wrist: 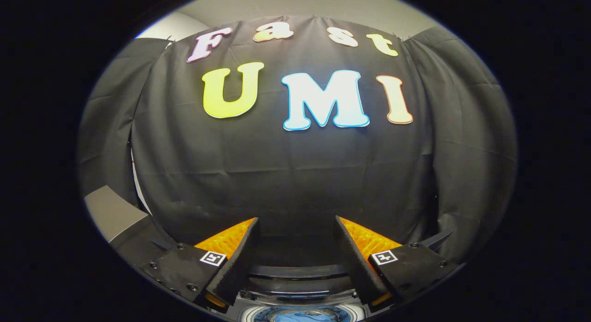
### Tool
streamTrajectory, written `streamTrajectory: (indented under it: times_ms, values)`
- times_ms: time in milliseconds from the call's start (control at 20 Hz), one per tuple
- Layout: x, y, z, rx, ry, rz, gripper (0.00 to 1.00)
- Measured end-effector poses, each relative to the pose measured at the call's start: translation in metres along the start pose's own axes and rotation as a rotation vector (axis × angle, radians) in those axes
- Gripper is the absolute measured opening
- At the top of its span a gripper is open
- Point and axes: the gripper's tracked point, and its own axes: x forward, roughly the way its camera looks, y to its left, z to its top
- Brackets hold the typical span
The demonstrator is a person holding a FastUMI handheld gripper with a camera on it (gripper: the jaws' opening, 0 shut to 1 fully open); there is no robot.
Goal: Put the clothes into the washing machine and then close the washing machine lid.
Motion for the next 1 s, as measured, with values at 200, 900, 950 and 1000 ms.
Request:
streamTrajectory:
  times_ms: [200, 900, 950, 1000]
  values:
    - [-0.019, 0.0, -0.006, 0.0, -0.005, -0.007, 0.98]
    - [-0.071, 0.001, -0.033, -0.007, 0.026, -0.007, 0.98]
    - [-0.074, 0.001, -0.036, -0.007, 0.028, -0.007, 0.98]
    - [-0.078, 0.001, -0.038, -0.006, 0.031, -0.008, 0.98]
